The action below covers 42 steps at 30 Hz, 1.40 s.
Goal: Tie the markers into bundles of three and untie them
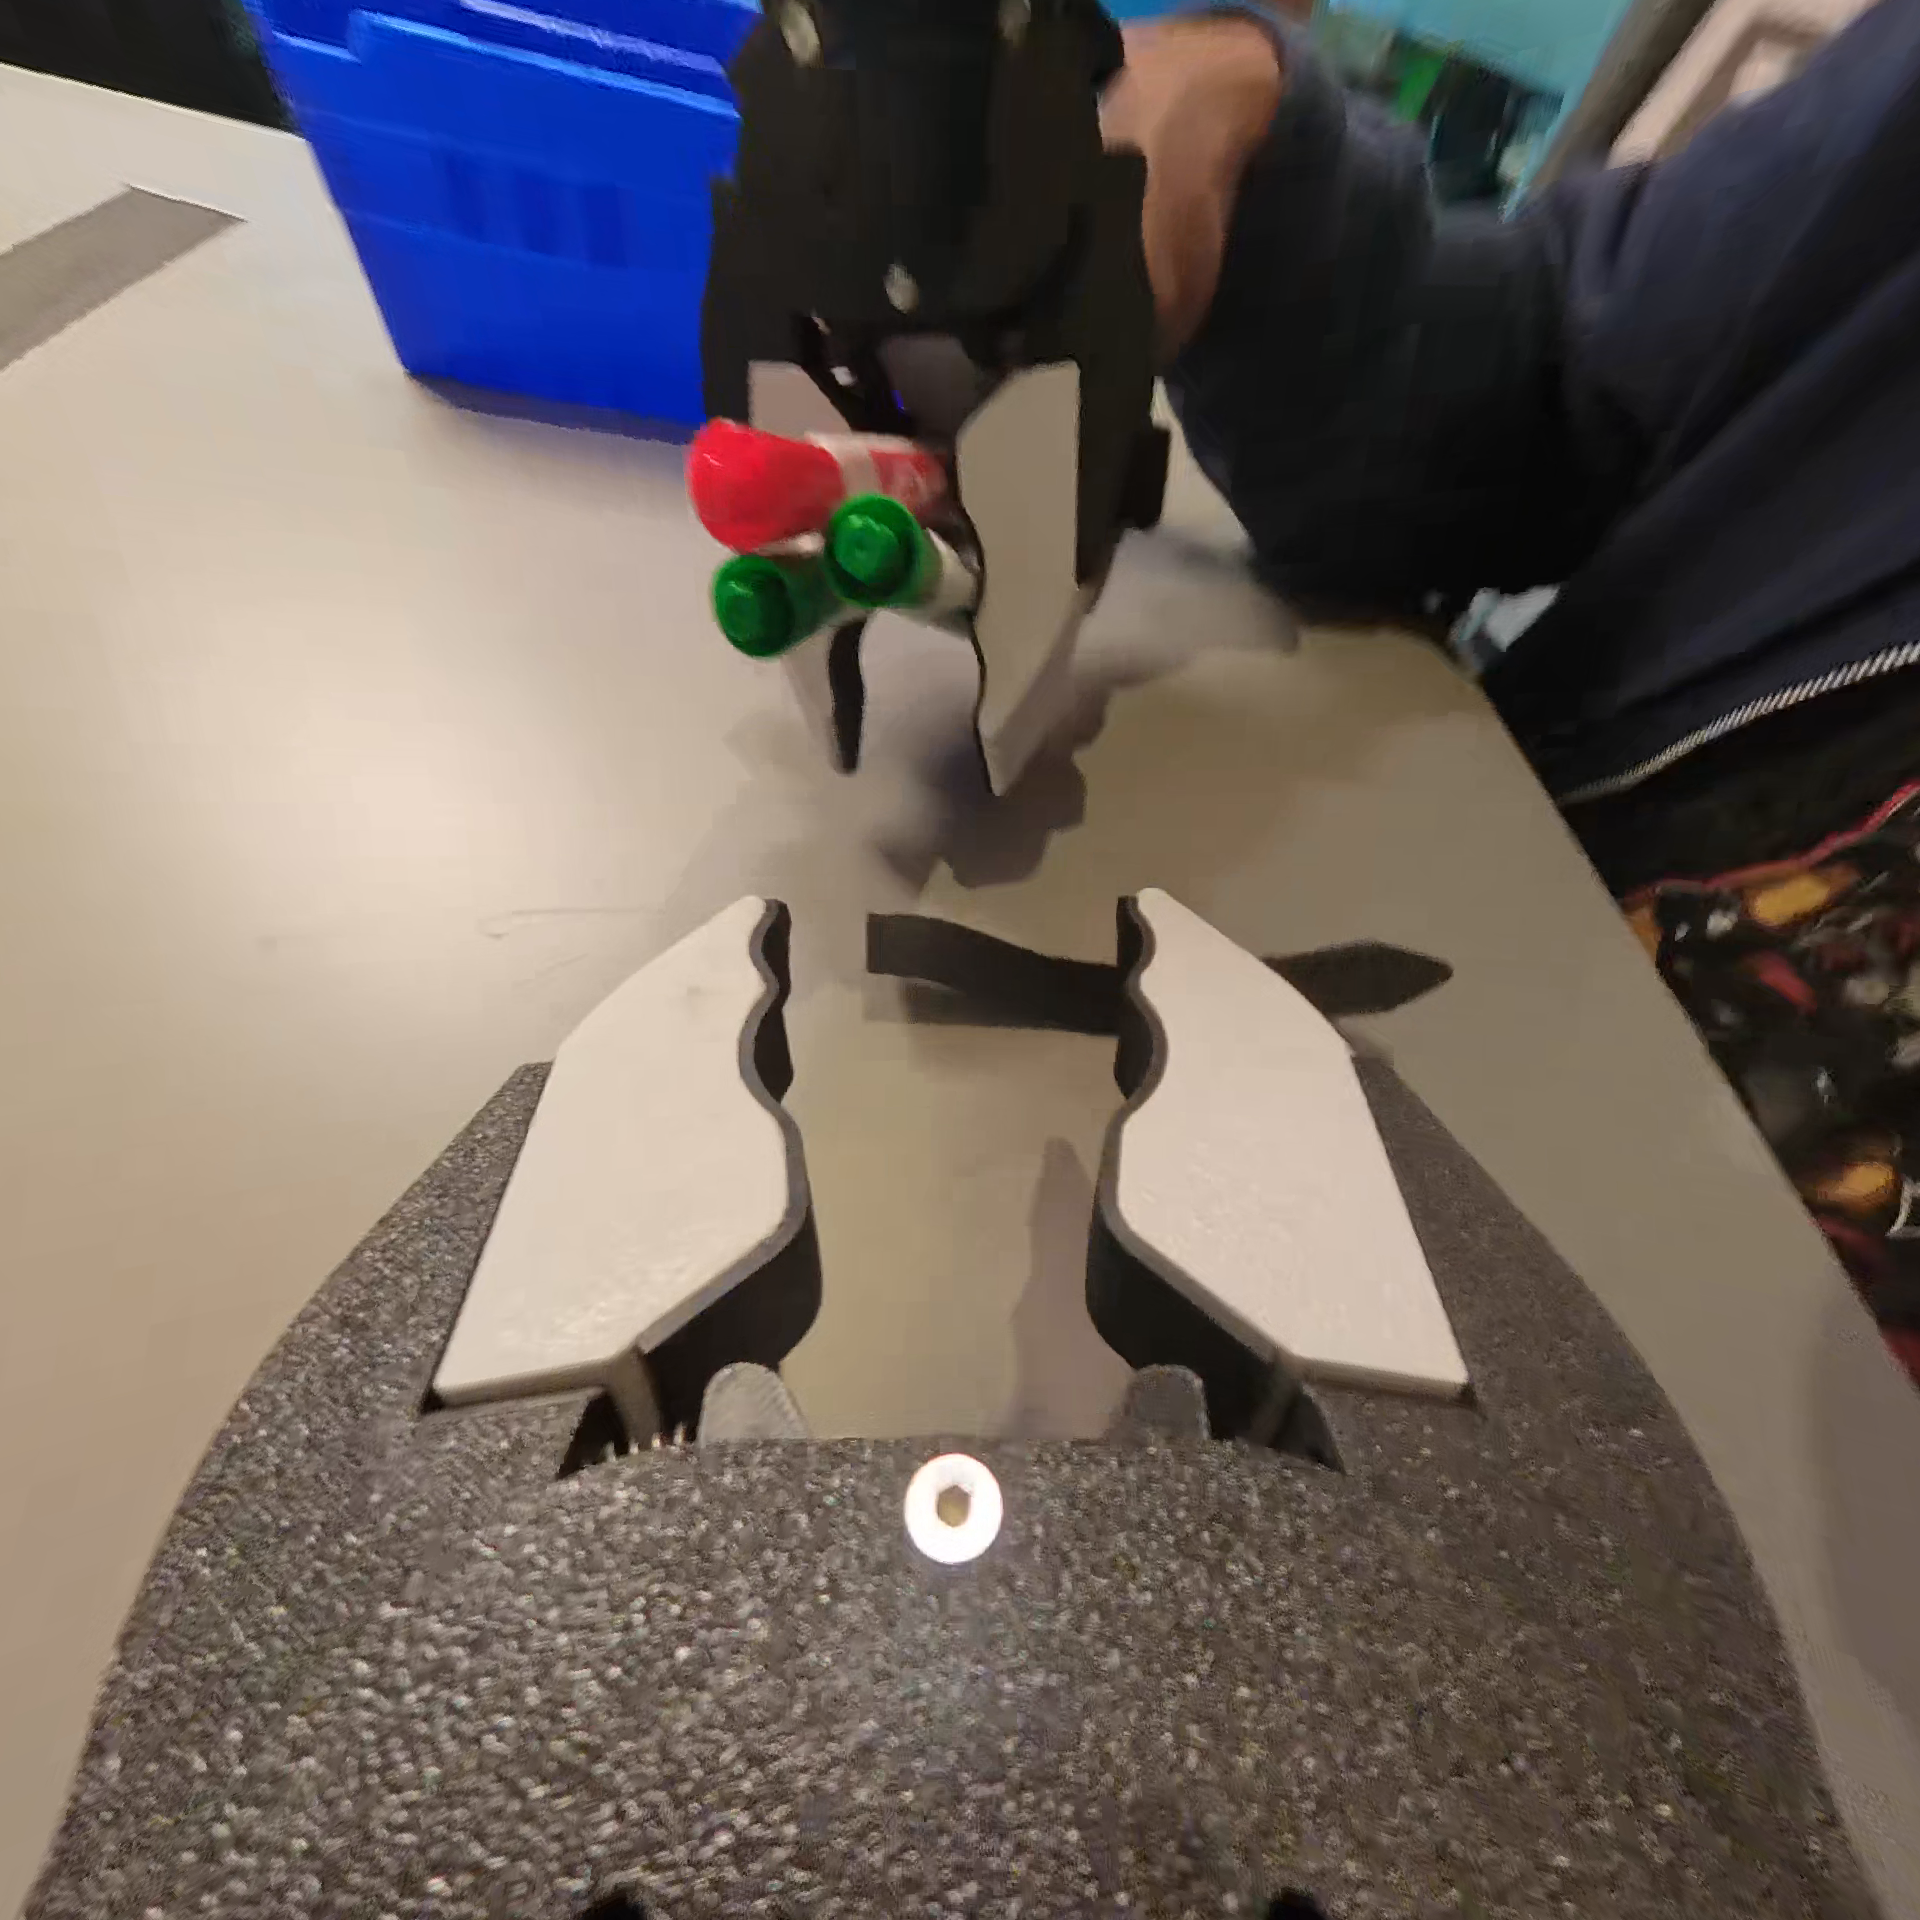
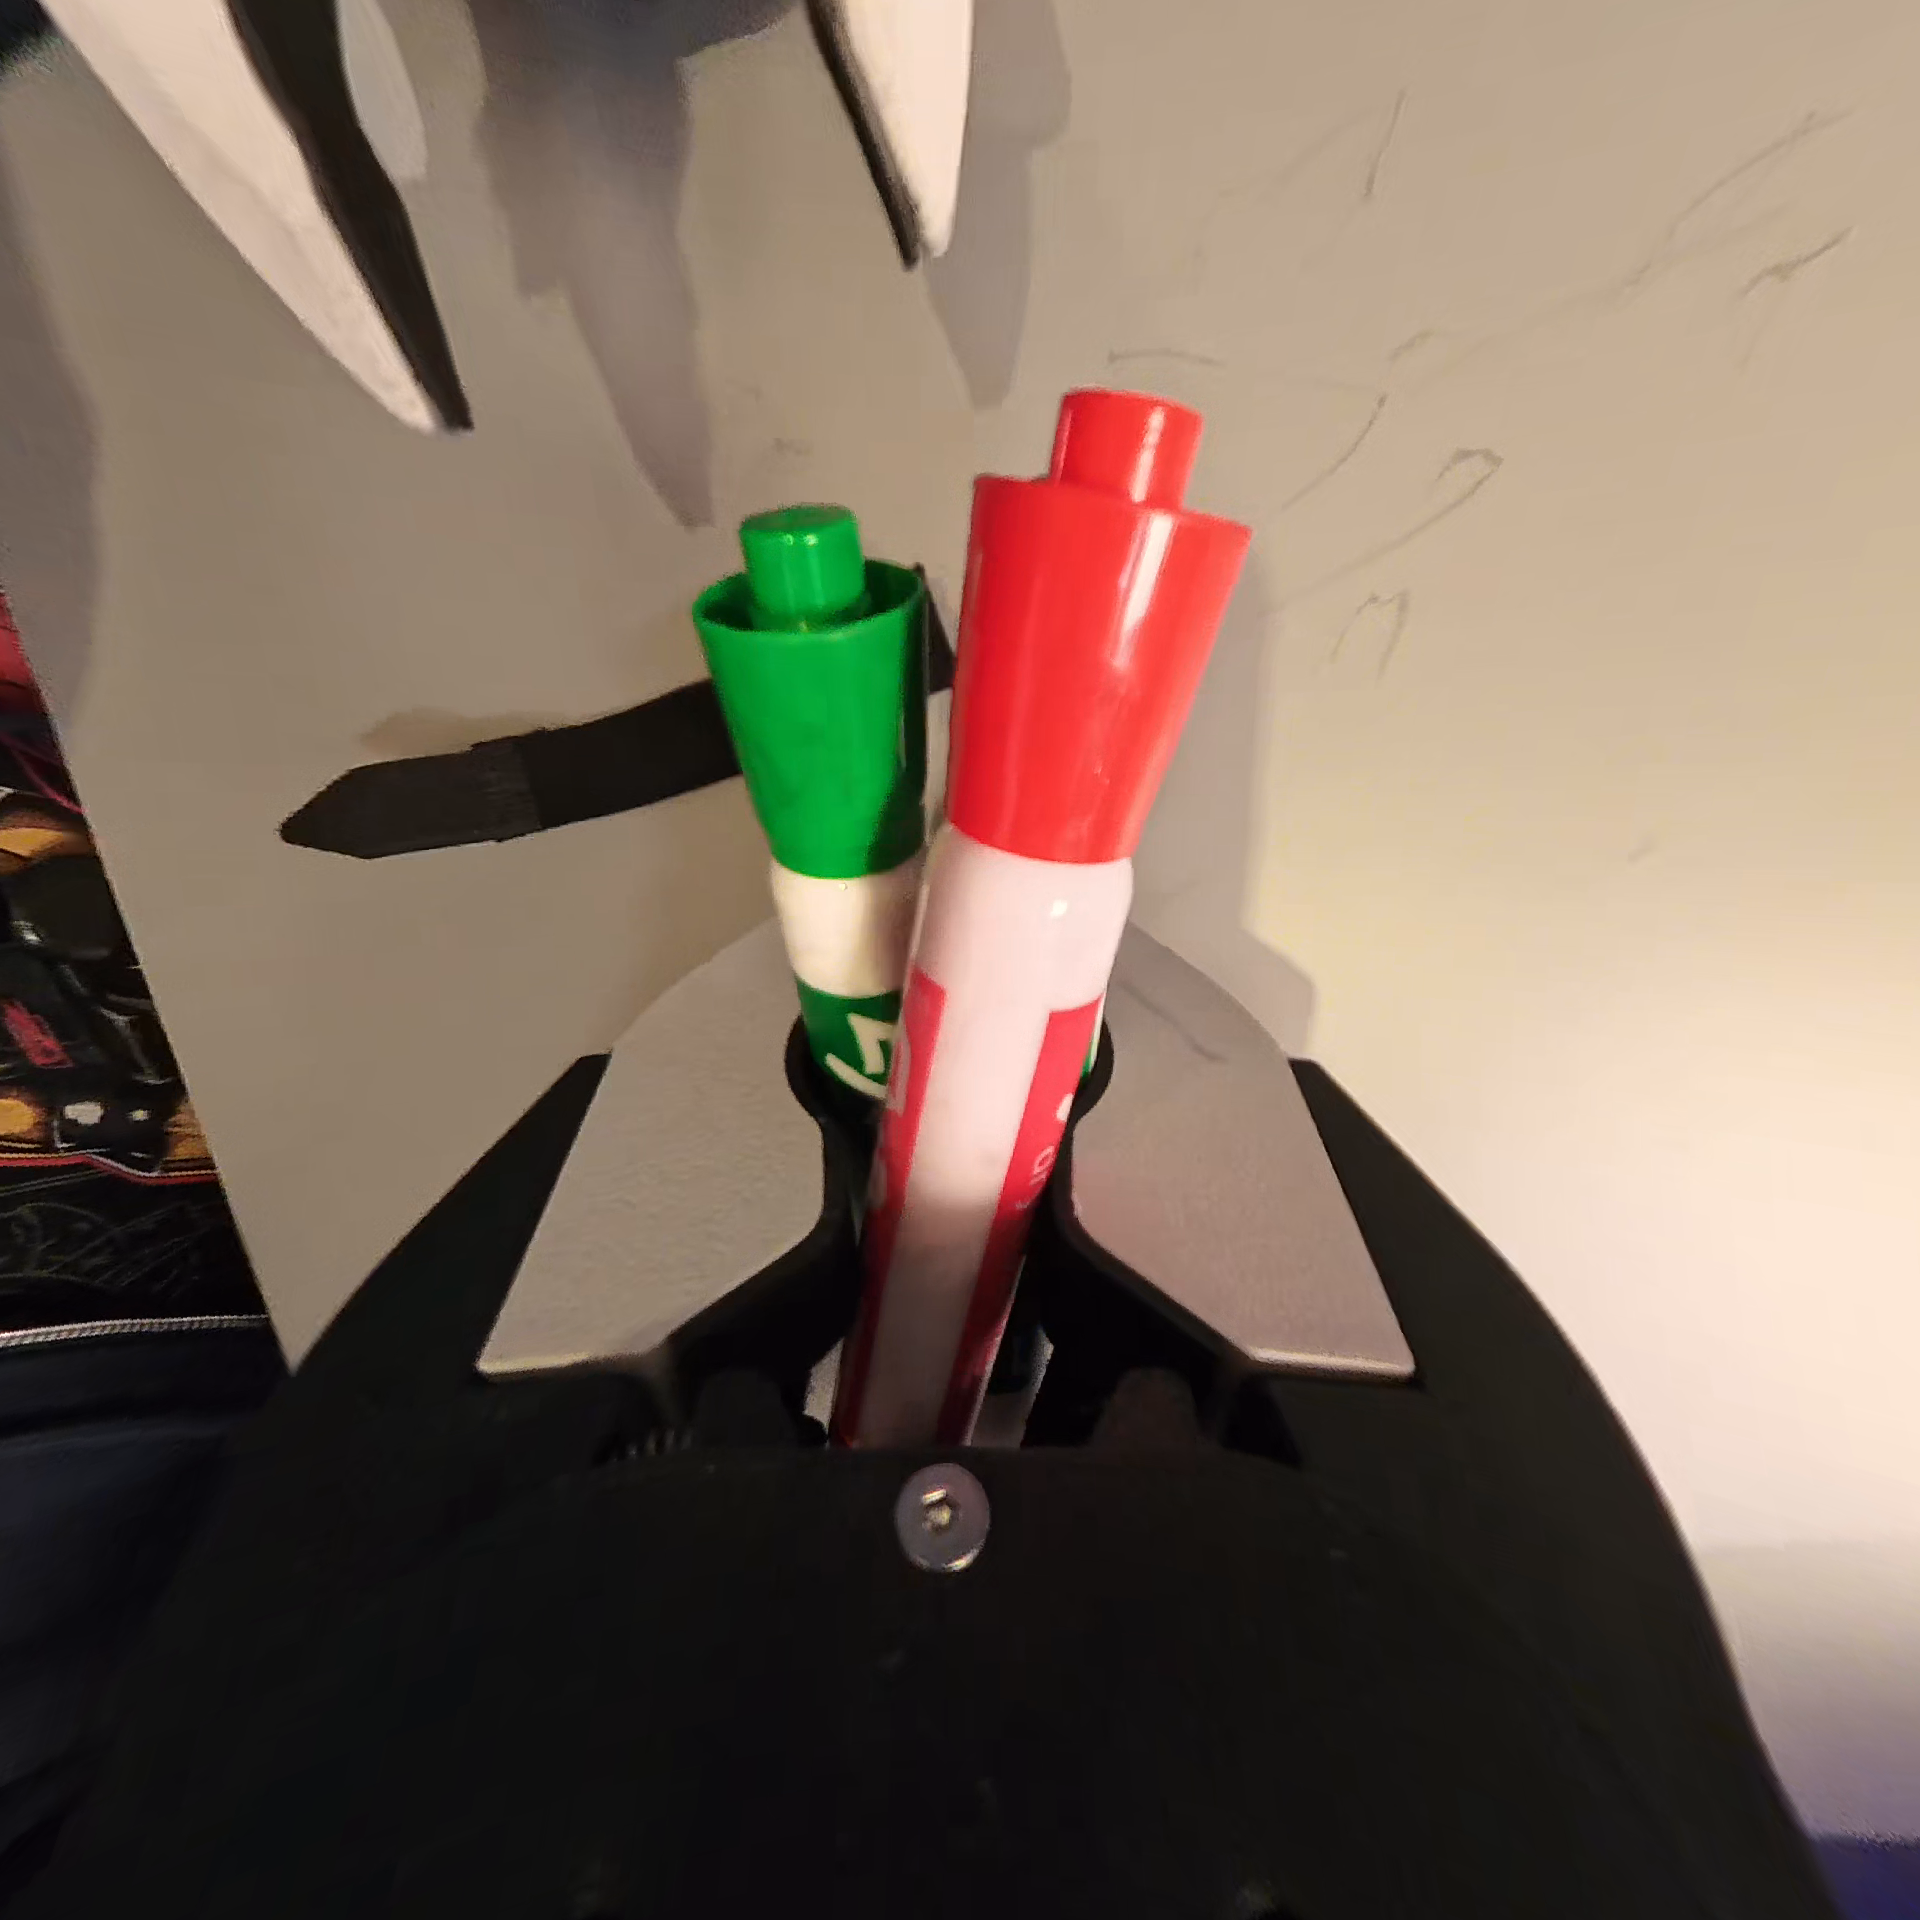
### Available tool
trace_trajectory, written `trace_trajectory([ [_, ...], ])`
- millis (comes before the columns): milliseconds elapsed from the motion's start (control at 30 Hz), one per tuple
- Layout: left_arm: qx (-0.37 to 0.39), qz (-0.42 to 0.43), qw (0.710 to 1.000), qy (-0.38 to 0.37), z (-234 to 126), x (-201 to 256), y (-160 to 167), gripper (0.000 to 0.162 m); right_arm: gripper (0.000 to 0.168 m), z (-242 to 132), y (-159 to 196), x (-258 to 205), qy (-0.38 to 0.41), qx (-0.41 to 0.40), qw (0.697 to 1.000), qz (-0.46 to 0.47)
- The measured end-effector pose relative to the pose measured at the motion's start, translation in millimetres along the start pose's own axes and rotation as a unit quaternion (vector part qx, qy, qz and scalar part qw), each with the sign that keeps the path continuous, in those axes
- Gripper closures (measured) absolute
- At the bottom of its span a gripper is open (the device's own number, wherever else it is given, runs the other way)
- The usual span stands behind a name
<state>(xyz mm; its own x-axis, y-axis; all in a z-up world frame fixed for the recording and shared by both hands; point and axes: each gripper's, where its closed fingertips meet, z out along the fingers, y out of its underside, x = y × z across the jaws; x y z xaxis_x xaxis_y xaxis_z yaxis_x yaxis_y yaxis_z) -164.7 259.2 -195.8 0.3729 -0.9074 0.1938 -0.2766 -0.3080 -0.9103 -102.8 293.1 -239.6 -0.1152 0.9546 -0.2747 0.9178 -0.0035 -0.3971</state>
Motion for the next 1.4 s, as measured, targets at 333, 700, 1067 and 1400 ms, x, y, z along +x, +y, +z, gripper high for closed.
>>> trace_trajectory([
  [333, -0.112, -0.167, 0.977, -0.07, 26.2, -14.5, 33.7, 0.101, 0.129, -3.4, 19.6, -0.9, 0.077, -0.031, 0.996, -0.03],
  [700, -0.166, -0.116, 0.971, -0.124, 50.2, -12.8, 38.5, 0.118, 0.129, 6.9, 23.7, -8.4, 0.08, -0.029, 0.995, -0.054],
  [1067, -0.051, 0.033, 0.962, -0.267, 6.9, -44.1, -17.1, 0.16, 0.129, 12.2, 17.8, -19.5, 0.053, -0.017, 0.996, -0.062],
  [1400, 0.181, 0.155, 0.903, -0.357, -12.4, -18.2, -89.6, 0.16, 0.128, 20.5, 7.7, -33.6, 0.026, 0.002, 0.998, -0.064],
])
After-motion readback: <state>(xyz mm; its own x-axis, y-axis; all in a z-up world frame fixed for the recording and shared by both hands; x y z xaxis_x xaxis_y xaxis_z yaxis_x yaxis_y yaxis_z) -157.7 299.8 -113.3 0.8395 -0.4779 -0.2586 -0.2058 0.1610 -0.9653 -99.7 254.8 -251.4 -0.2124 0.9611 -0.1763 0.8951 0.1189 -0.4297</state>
